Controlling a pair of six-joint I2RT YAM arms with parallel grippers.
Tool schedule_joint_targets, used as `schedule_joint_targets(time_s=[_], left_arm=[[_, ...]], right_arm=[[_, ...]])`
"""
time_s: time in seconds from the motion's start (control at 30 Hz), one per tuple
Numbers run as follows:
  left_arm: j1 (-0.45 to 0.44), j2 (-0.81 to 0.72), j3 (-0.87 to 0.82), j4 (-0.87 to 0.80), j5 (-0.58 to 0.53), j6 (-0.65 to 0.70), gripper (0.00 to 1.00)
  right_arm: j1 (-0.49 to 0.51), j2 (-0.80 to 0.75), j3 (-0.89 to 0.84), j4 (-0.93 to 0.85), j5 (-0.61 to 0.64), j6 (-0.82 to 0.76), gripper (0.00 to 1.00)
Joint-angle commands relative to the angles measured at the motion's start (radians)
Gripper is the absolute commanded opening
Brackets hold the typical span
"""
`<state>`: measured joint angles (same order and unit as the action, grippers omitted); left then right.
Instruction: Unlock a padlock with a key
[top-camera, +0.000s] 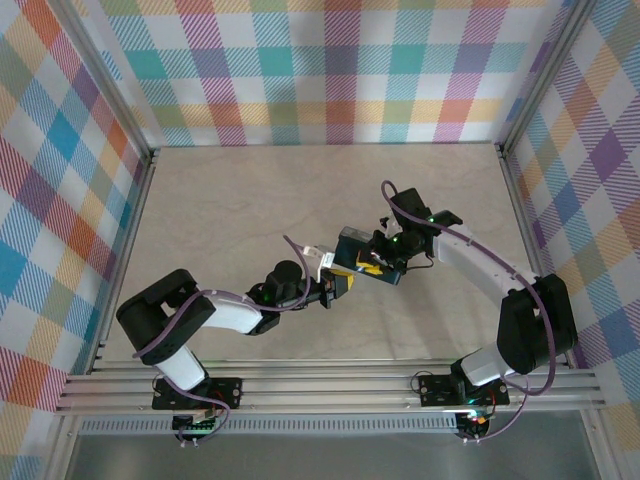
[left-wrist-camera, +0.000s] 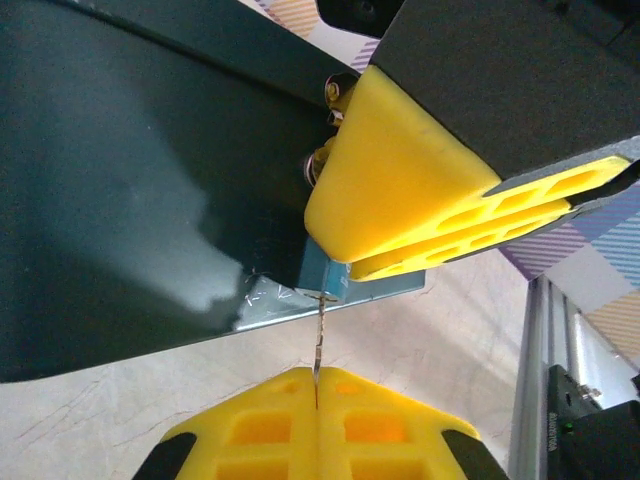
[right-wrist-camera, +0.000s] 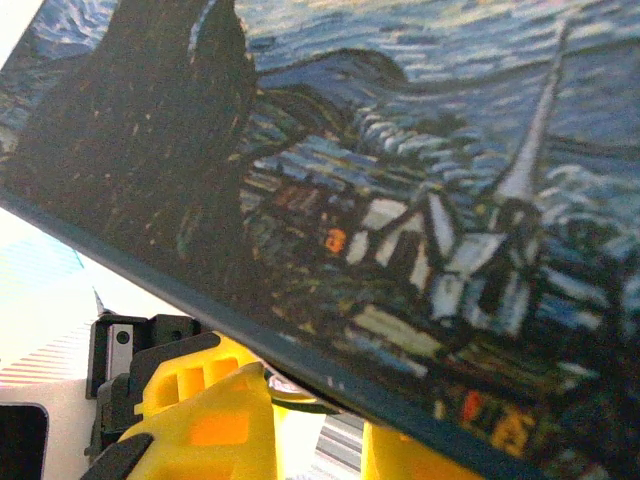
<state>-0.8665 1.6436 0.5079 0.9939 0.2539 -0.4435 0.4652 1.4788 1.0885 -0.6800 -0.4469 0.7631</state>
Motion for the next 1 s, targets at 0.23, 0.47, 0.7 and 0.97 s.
schedule_joint_targets(time_s=[0.23,0.47,0.7,0.97], left_arm=[[0.076,0.105,0.057,0.351,0.148,-0.255,0.00],[0.084,0.053,0.041,0.262,0.142,-0.187,0.00],[0.015,-0.044,0.054,0.029,0.024,0.049,0.00],[-0.048,-0.077,0.060,0.001,-0.055,0.122,0.00]], right_arm=[[0.024,-0.006,-0.013,-0.011,-0.057,-0.037,0.00],[0.025,-0.006,-0.012,-0.048,-0.007,-0.070,0.00],[0.024,0.011,0.016,-0.072,-0.021,-0.066,0.00],[0.024,0.017,0.027,-0.058,-0.050,-0.032,0.00]])
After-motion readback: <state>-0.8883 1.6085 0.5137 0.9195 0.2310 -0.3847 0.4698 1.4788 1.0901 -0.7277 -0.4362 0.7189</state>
